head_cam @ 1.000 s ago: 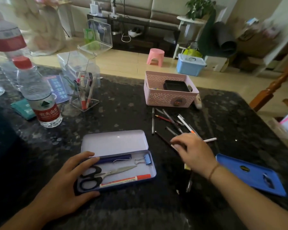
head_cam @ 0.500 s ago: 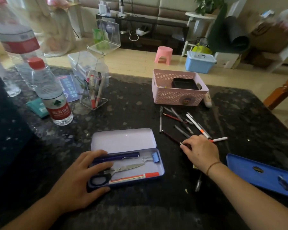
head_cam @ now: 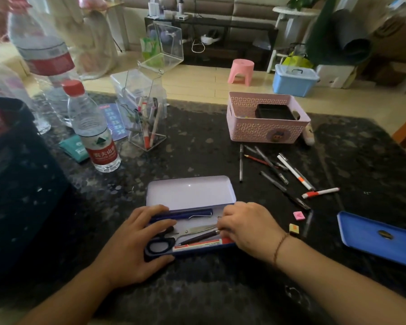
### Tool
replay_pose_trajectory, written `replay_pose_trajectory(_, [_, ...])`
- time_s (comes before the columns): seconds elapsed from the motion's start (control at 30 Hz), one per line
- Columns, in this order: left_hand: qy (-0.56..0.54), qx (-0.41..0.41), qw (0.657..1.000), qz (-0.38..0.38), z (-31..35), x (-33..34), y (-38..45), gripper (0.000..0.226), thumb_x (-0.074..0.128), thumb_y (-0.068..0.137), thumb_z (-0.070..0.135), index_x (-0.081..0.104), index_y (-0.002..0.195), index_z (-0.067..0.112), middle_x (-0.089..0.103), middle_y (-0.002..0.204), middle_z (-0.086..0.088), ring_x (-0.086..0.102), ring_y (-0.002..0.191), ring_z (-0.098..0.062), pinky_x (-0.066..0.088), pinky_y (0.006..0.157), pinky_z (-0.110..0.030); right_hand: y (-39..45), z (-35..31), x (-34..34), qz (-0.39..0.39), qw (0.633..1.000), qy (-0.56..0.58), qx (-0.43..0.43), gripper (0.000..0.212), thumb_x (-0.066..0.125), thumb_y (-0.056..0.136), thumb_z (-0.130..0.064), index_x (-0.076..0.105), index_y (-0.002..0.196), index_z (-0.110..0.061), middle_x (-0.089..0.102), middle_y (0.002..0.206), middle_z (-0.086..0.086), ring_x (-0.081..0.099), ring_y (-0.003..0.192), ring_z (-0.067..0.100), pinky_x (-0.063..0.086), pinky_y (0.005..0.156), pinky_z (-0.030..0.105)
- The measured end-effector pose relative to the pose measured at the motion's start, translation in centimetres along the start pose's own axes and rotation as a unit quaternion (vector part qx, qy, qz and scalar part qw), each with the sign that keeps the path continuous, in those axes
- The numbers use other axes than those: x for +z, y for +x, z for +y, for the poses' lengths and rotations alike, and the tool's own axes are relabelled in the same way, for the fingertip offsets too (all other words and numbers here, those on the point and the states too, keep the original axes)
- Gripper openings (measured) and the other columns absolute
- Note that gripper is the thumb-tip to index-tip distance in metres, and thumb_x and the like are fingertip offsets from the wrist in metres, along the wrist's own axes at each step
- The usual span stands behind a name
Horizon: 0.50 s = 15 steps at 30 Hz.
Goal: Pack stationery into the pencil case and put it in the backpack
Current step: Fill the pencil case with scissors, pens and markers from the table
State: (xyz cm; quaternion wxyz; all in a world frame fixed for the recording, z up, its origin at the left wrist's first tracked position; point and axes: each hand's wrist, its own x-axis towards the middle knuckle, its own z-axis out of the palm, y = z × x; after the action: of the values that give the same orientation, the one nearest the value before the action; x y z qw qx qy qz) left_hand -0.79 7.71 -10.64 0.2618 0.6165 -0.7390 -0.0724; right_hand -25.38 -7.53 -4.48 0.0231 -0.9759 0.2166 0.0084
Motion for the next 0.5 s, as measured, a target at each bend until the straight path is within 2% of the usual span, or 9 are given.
replay_pose_trajectory(0.23, [-0.007,0.001,1.0,-0.001,0.0,0.1,0.1,0.064,0.067,0.079,0.065,0.052,0.134,0.037,0.038,0.148,0.013,0.039,0.135,-0.014,0.045,0.104,-0.042,-0.7,-0.5,0.1,-0.001,0.999,0.03,-0.016,0.023,0.049,0.095,-0.03,0.066,0.108,-0.025,0.064,0.103,-0.003,0.054,0.095,0.017,0.043,0.085,0.034])
replay_pose_trajectory(0.33, [-0.004,0.008,1.0,0.005,0.0,0.1,0.1,0.062,0.066,0.079,0.064,0.056,0.132,0.034,0.04,0.147,0.011,0.04,0.133,-0.013,0.043,0.105,-0.036,-1.8,-0.6,0.0,0.044,0.995,0.083,-0.017,0.019,0.054,0.092,-0.027,0.068,0.104,-0.023,0.066,0.102,-0.004,0.055,0.094,0.014,0.043,0.084,0.033])
replay_pose_trajectory(0.43, [-0.007,0.009,1.0,0.012,0.1,0.0,0.3,0.061,0.064,0.079,0.065,0.061,0.128,0.028,0.044,0.144,0.008,0.044,0.13,-0.016,0.038,0.107,-0.028,-4.4,2.2,-0.2,0.133,0.985,0.092,0.056,0.013,0.06,0.086,-0.025,0.07,0.095,-0.023,0.068,0.093,-0.006,0.058,0.085,0.014,0.047,0.073,0.032])
replay_pose_trajectory(0.5, [-0.001,0.008,1.0,0.011,0.2,0.0,0.4,0.062,0.062,0.079,0.067,0.062,0.128,0.028,0.045,0.143,0.008,0.044,0.129,-0.015,0.037,0.106,-0.026,-6.5,5.6,0.0,0.161,0.975,0.081,0.133,0.011,0.066,0.083,-0.018,0.071,0.092,-0.021,0.069,0.09,-0.004,0.061,0.084,0.018,0.05,0.073,0.035])
